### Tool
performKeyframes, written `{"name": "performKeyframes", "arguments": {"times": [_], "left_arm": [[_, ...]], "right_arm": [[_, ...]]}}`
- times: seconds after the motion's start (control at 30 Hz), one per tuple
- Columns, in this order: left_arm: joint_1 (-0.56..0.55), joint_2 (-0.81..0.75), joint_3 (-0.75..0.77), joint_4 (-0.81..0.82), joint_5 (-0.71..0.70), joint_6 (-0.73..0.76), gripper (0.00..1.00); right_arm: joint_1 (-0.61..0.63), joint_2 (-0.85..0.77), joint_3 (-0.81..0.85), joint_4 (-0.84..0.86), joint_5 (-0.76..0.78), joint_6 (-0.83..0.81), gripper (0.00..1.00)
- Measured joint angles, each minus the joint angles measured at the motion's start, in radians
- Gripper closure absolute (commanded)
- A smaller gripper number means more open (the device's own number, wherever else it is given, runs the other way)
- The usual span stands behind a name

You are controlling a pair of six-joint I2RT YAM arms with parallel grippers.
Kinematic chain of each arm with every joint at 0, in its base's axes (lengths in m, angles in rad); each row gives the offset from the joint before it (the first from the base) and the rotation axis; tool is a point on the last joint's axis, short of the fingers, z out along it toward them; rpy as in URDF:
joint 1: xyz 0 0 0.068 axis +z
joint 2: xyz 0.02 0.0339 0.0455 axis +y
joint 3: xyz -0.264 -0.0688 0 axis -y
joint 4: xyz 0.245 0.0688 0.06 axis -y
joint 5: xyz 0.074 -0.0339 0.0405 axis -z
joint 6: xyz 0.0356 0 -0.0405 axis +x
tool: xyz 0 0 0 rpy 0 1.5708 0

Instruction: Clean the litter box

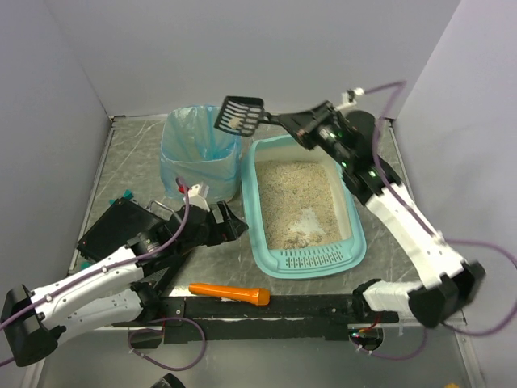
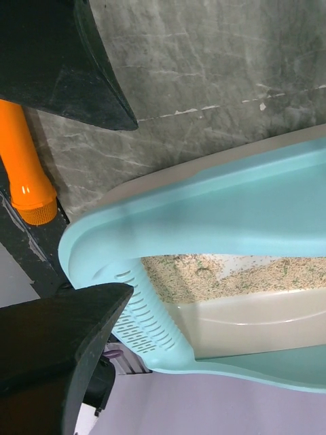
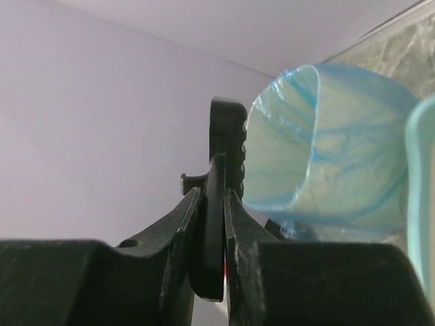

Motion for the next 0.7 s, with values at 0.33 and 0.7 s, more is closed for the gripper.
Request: {"name": "performKeyframes", "arguments": {"times": [0.33, 0.7], "left_arm": [[0.0, -0.018, -0.023, -0.006, -0.004, -0.022, 0.03], [0.0, 0.061, -0.022, 0.002, 0.001, -0.022, 0.03]], "right_arm": [[0.151, 0.538, 0.468, -0.008, -0.01, -0.476, 1.0], [0.338, 0.561, 0.476, -0.01, -0.021, -1.21, 1.0]]}}
